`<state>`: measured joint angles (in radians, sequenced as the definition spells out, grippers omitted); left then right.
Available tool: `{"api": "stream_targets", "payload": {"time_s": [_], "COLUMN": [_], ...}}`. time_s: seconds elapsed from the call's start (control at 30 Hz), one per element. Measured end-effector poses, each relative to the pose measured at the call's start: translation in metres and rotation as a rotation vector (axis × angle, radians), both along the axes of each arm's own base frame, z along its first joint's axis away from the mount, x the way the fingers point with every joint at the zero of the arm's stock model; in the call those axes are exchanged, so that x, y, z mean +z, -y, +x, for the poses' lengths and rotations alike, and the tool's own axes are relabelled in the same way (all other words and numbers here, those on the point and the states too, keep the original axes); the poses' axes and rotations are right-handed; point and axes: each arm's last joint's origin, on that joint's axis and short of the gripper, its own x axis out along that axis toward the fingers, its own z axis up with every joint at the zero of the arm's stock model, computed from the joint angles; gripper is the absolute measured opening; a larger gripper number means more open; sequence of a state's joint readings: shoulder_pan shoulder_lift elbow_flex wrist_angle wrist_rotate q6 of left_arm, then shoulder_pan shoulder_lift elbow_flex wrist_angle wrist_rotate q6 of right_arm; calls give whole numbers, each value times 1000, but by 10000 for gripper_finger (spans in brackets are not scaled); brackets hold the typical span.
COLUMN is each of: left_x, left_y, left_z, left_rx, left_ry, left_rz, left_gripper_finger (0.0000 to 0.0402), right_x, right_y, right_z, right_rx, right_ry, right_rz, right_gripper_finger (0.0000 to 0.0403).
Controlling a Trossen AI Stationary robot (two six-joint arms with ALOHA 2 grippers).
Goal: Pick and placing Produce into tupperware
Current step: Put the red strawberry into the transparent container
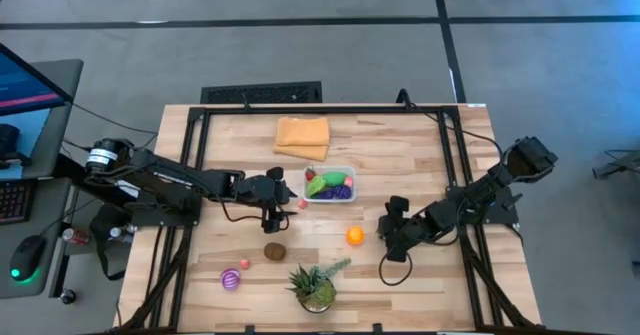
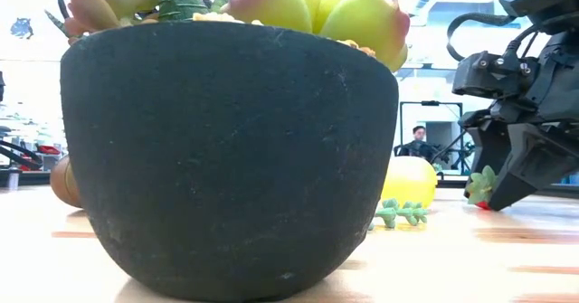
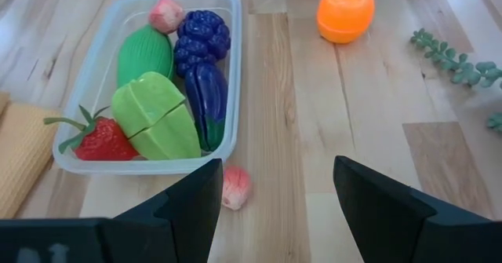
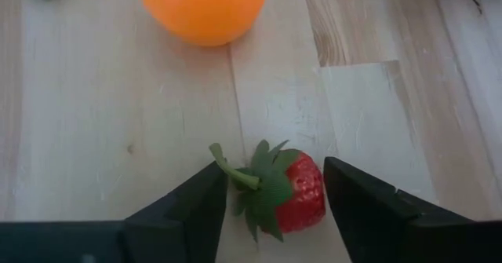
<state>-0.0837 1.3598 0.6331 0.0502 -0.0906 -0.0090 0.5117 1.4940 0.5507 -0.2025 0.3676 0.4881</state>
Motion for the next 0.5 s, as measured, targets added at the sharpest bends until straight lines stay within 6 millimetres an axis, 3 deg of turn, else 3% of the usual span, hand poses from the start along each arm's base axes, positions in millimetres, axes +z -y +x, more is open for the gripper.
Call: {"api": "stream_targets", "payload": {"time_s": [0.3,0.5], "left_x": [0,0], "left_y": [0,0], "left_z": [0,0], "left_rx": [0,0], "left_ry": [0,0], "left_rz": [0,0], "left_gripper_finger": [236,236], "right_x": [0,0], "right_y": [0,0], "right_z": [0,0], "right_rx": [2,1], "right_ry": [-2,-3], "right_rz": [2,1], "right_gripper_finger": [145,137]}}
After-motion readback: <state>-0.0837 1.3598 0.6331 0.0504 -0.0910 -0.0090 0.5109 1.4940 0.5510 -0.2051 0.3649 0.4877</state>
